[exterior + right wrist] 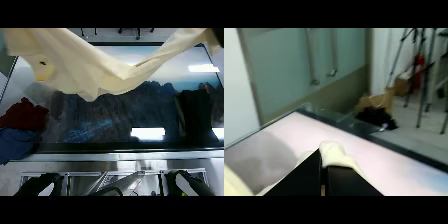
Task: Fold the shirts.
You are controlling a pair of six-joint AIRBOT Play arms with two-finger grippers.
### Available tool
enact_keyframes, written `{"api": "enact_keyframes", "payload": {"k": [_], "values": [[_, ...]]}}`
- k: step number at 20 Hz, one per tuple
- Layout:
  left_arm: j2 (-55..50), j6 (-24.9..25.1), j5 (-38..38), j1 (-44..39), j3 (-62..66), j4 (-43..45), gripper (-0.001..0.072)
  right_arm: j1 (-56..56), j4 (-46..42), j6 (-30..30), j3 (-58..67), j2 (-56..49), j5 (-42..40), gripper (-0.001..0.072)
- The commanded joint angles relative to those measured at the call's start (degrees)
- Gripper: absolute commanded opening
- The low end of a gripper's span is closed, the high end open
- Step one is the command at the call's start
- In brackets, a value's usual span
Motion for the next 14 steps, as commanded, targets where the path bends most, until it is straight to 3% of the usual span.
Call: {"api": "enact_keyframes", "payload": {"k": [1, 4, 7, 9, 14], "values": [[9.4, -2.0, 5.8, -2.3, -0.5, 0.2, 0.0021, 0.3, -10.6, 0.2, 0.1, 9.4, -12.6, 0.0019], [14.4, -2.3, 8.9, -2.3, -6.1, 3.5, 0.002, 0.3, -12.2, 1.1, 0.6, 9.4, -12.2, 0.0019], [11.4, -3.5, 9.2, -2.2, -12.7, 7.8, 0.002, 0.3, -9.5, 3.6, 0.5, 0.0, -5.5, 0.0018], [5.2, -3.5, 9.9, -1.0, -15.3, 8.6, 0.0021, 3.7, -5.1, 3.6, -0.2, -9.8, -0.6, 0.0019], [-17.4, -2.5, 9.9, 8.7, -20.8, -0.7, 0.002, 18.8, -17.3, 8.1, -1.0, -35.9, -11.0, 0.0019]]}}
